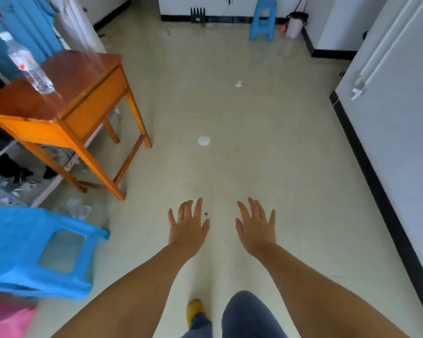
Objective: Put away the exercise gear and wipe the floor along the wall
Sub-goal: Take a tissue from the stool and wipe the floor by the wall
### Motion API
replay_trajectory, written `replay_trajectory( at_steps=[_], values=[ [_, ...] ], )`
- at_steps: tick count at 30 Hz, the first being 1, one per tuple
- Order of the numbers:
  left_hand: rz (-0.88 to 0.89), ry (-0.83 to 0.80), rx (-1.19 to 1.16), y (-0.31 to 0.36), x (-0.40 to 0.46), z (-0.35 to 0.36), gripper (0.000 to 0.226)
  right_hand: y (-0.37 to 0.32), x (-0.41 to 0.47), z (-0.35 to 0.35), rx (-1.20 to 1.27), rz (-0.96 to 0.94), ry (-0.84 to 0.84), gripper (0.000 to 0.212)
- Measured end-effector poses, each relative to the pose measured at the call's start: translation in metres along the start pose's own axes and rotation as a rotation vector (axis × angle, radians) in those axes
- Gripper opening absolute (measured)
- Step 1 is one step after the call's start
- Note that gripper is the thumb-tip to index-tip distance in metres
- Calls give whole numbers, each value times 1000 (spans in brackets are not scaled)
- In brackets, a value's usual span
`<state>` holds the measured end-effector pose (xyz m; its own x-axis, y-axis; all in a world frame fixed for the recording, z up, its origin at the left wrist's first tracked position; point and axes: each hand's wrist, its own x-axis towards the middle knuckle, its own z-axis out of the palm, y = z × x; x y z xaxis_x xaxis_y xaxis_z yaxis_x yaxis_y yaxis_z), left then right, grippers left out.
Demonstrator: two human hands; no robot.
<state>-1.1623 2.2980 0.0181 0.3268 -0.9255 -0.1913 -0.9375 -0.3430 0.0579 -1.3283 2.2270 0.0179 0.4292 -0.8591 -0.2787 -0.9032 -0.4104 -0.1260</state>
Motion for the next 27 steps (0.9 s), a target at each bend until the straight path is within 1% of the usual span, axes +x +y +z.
replay_trajectory(
  at_steps=[2,4,7,12,17,19,24,27],
  values=[
    [28,-25,-9,1,51,-10,61,4,38,-13,7,49,-12,53],
    [95,-44,-19,9,103,-19,61,20,78,-22,11,133,-23,53],
    [177,-30,-4,23,196,-33,61,43,153,-43,9,217,-35,53],
    [193,-8,-34,43,359,-59,60,85,300,-85,-30,183,-15,53],
    [142,53,-78,55,511,-115,60,123,462,-169,-58,165,55,52],
    [101,21,-77,49,555,-124,60,119,514,-188,-70,110,12,52],
    [-1,-16,-62,33,688,-132,61,109,657,-216,-108,-17,-4,53],
    [-9,-19,-88,22,785,-139,61,109,753,-230,-108,-12,-10,53]
  ],
)
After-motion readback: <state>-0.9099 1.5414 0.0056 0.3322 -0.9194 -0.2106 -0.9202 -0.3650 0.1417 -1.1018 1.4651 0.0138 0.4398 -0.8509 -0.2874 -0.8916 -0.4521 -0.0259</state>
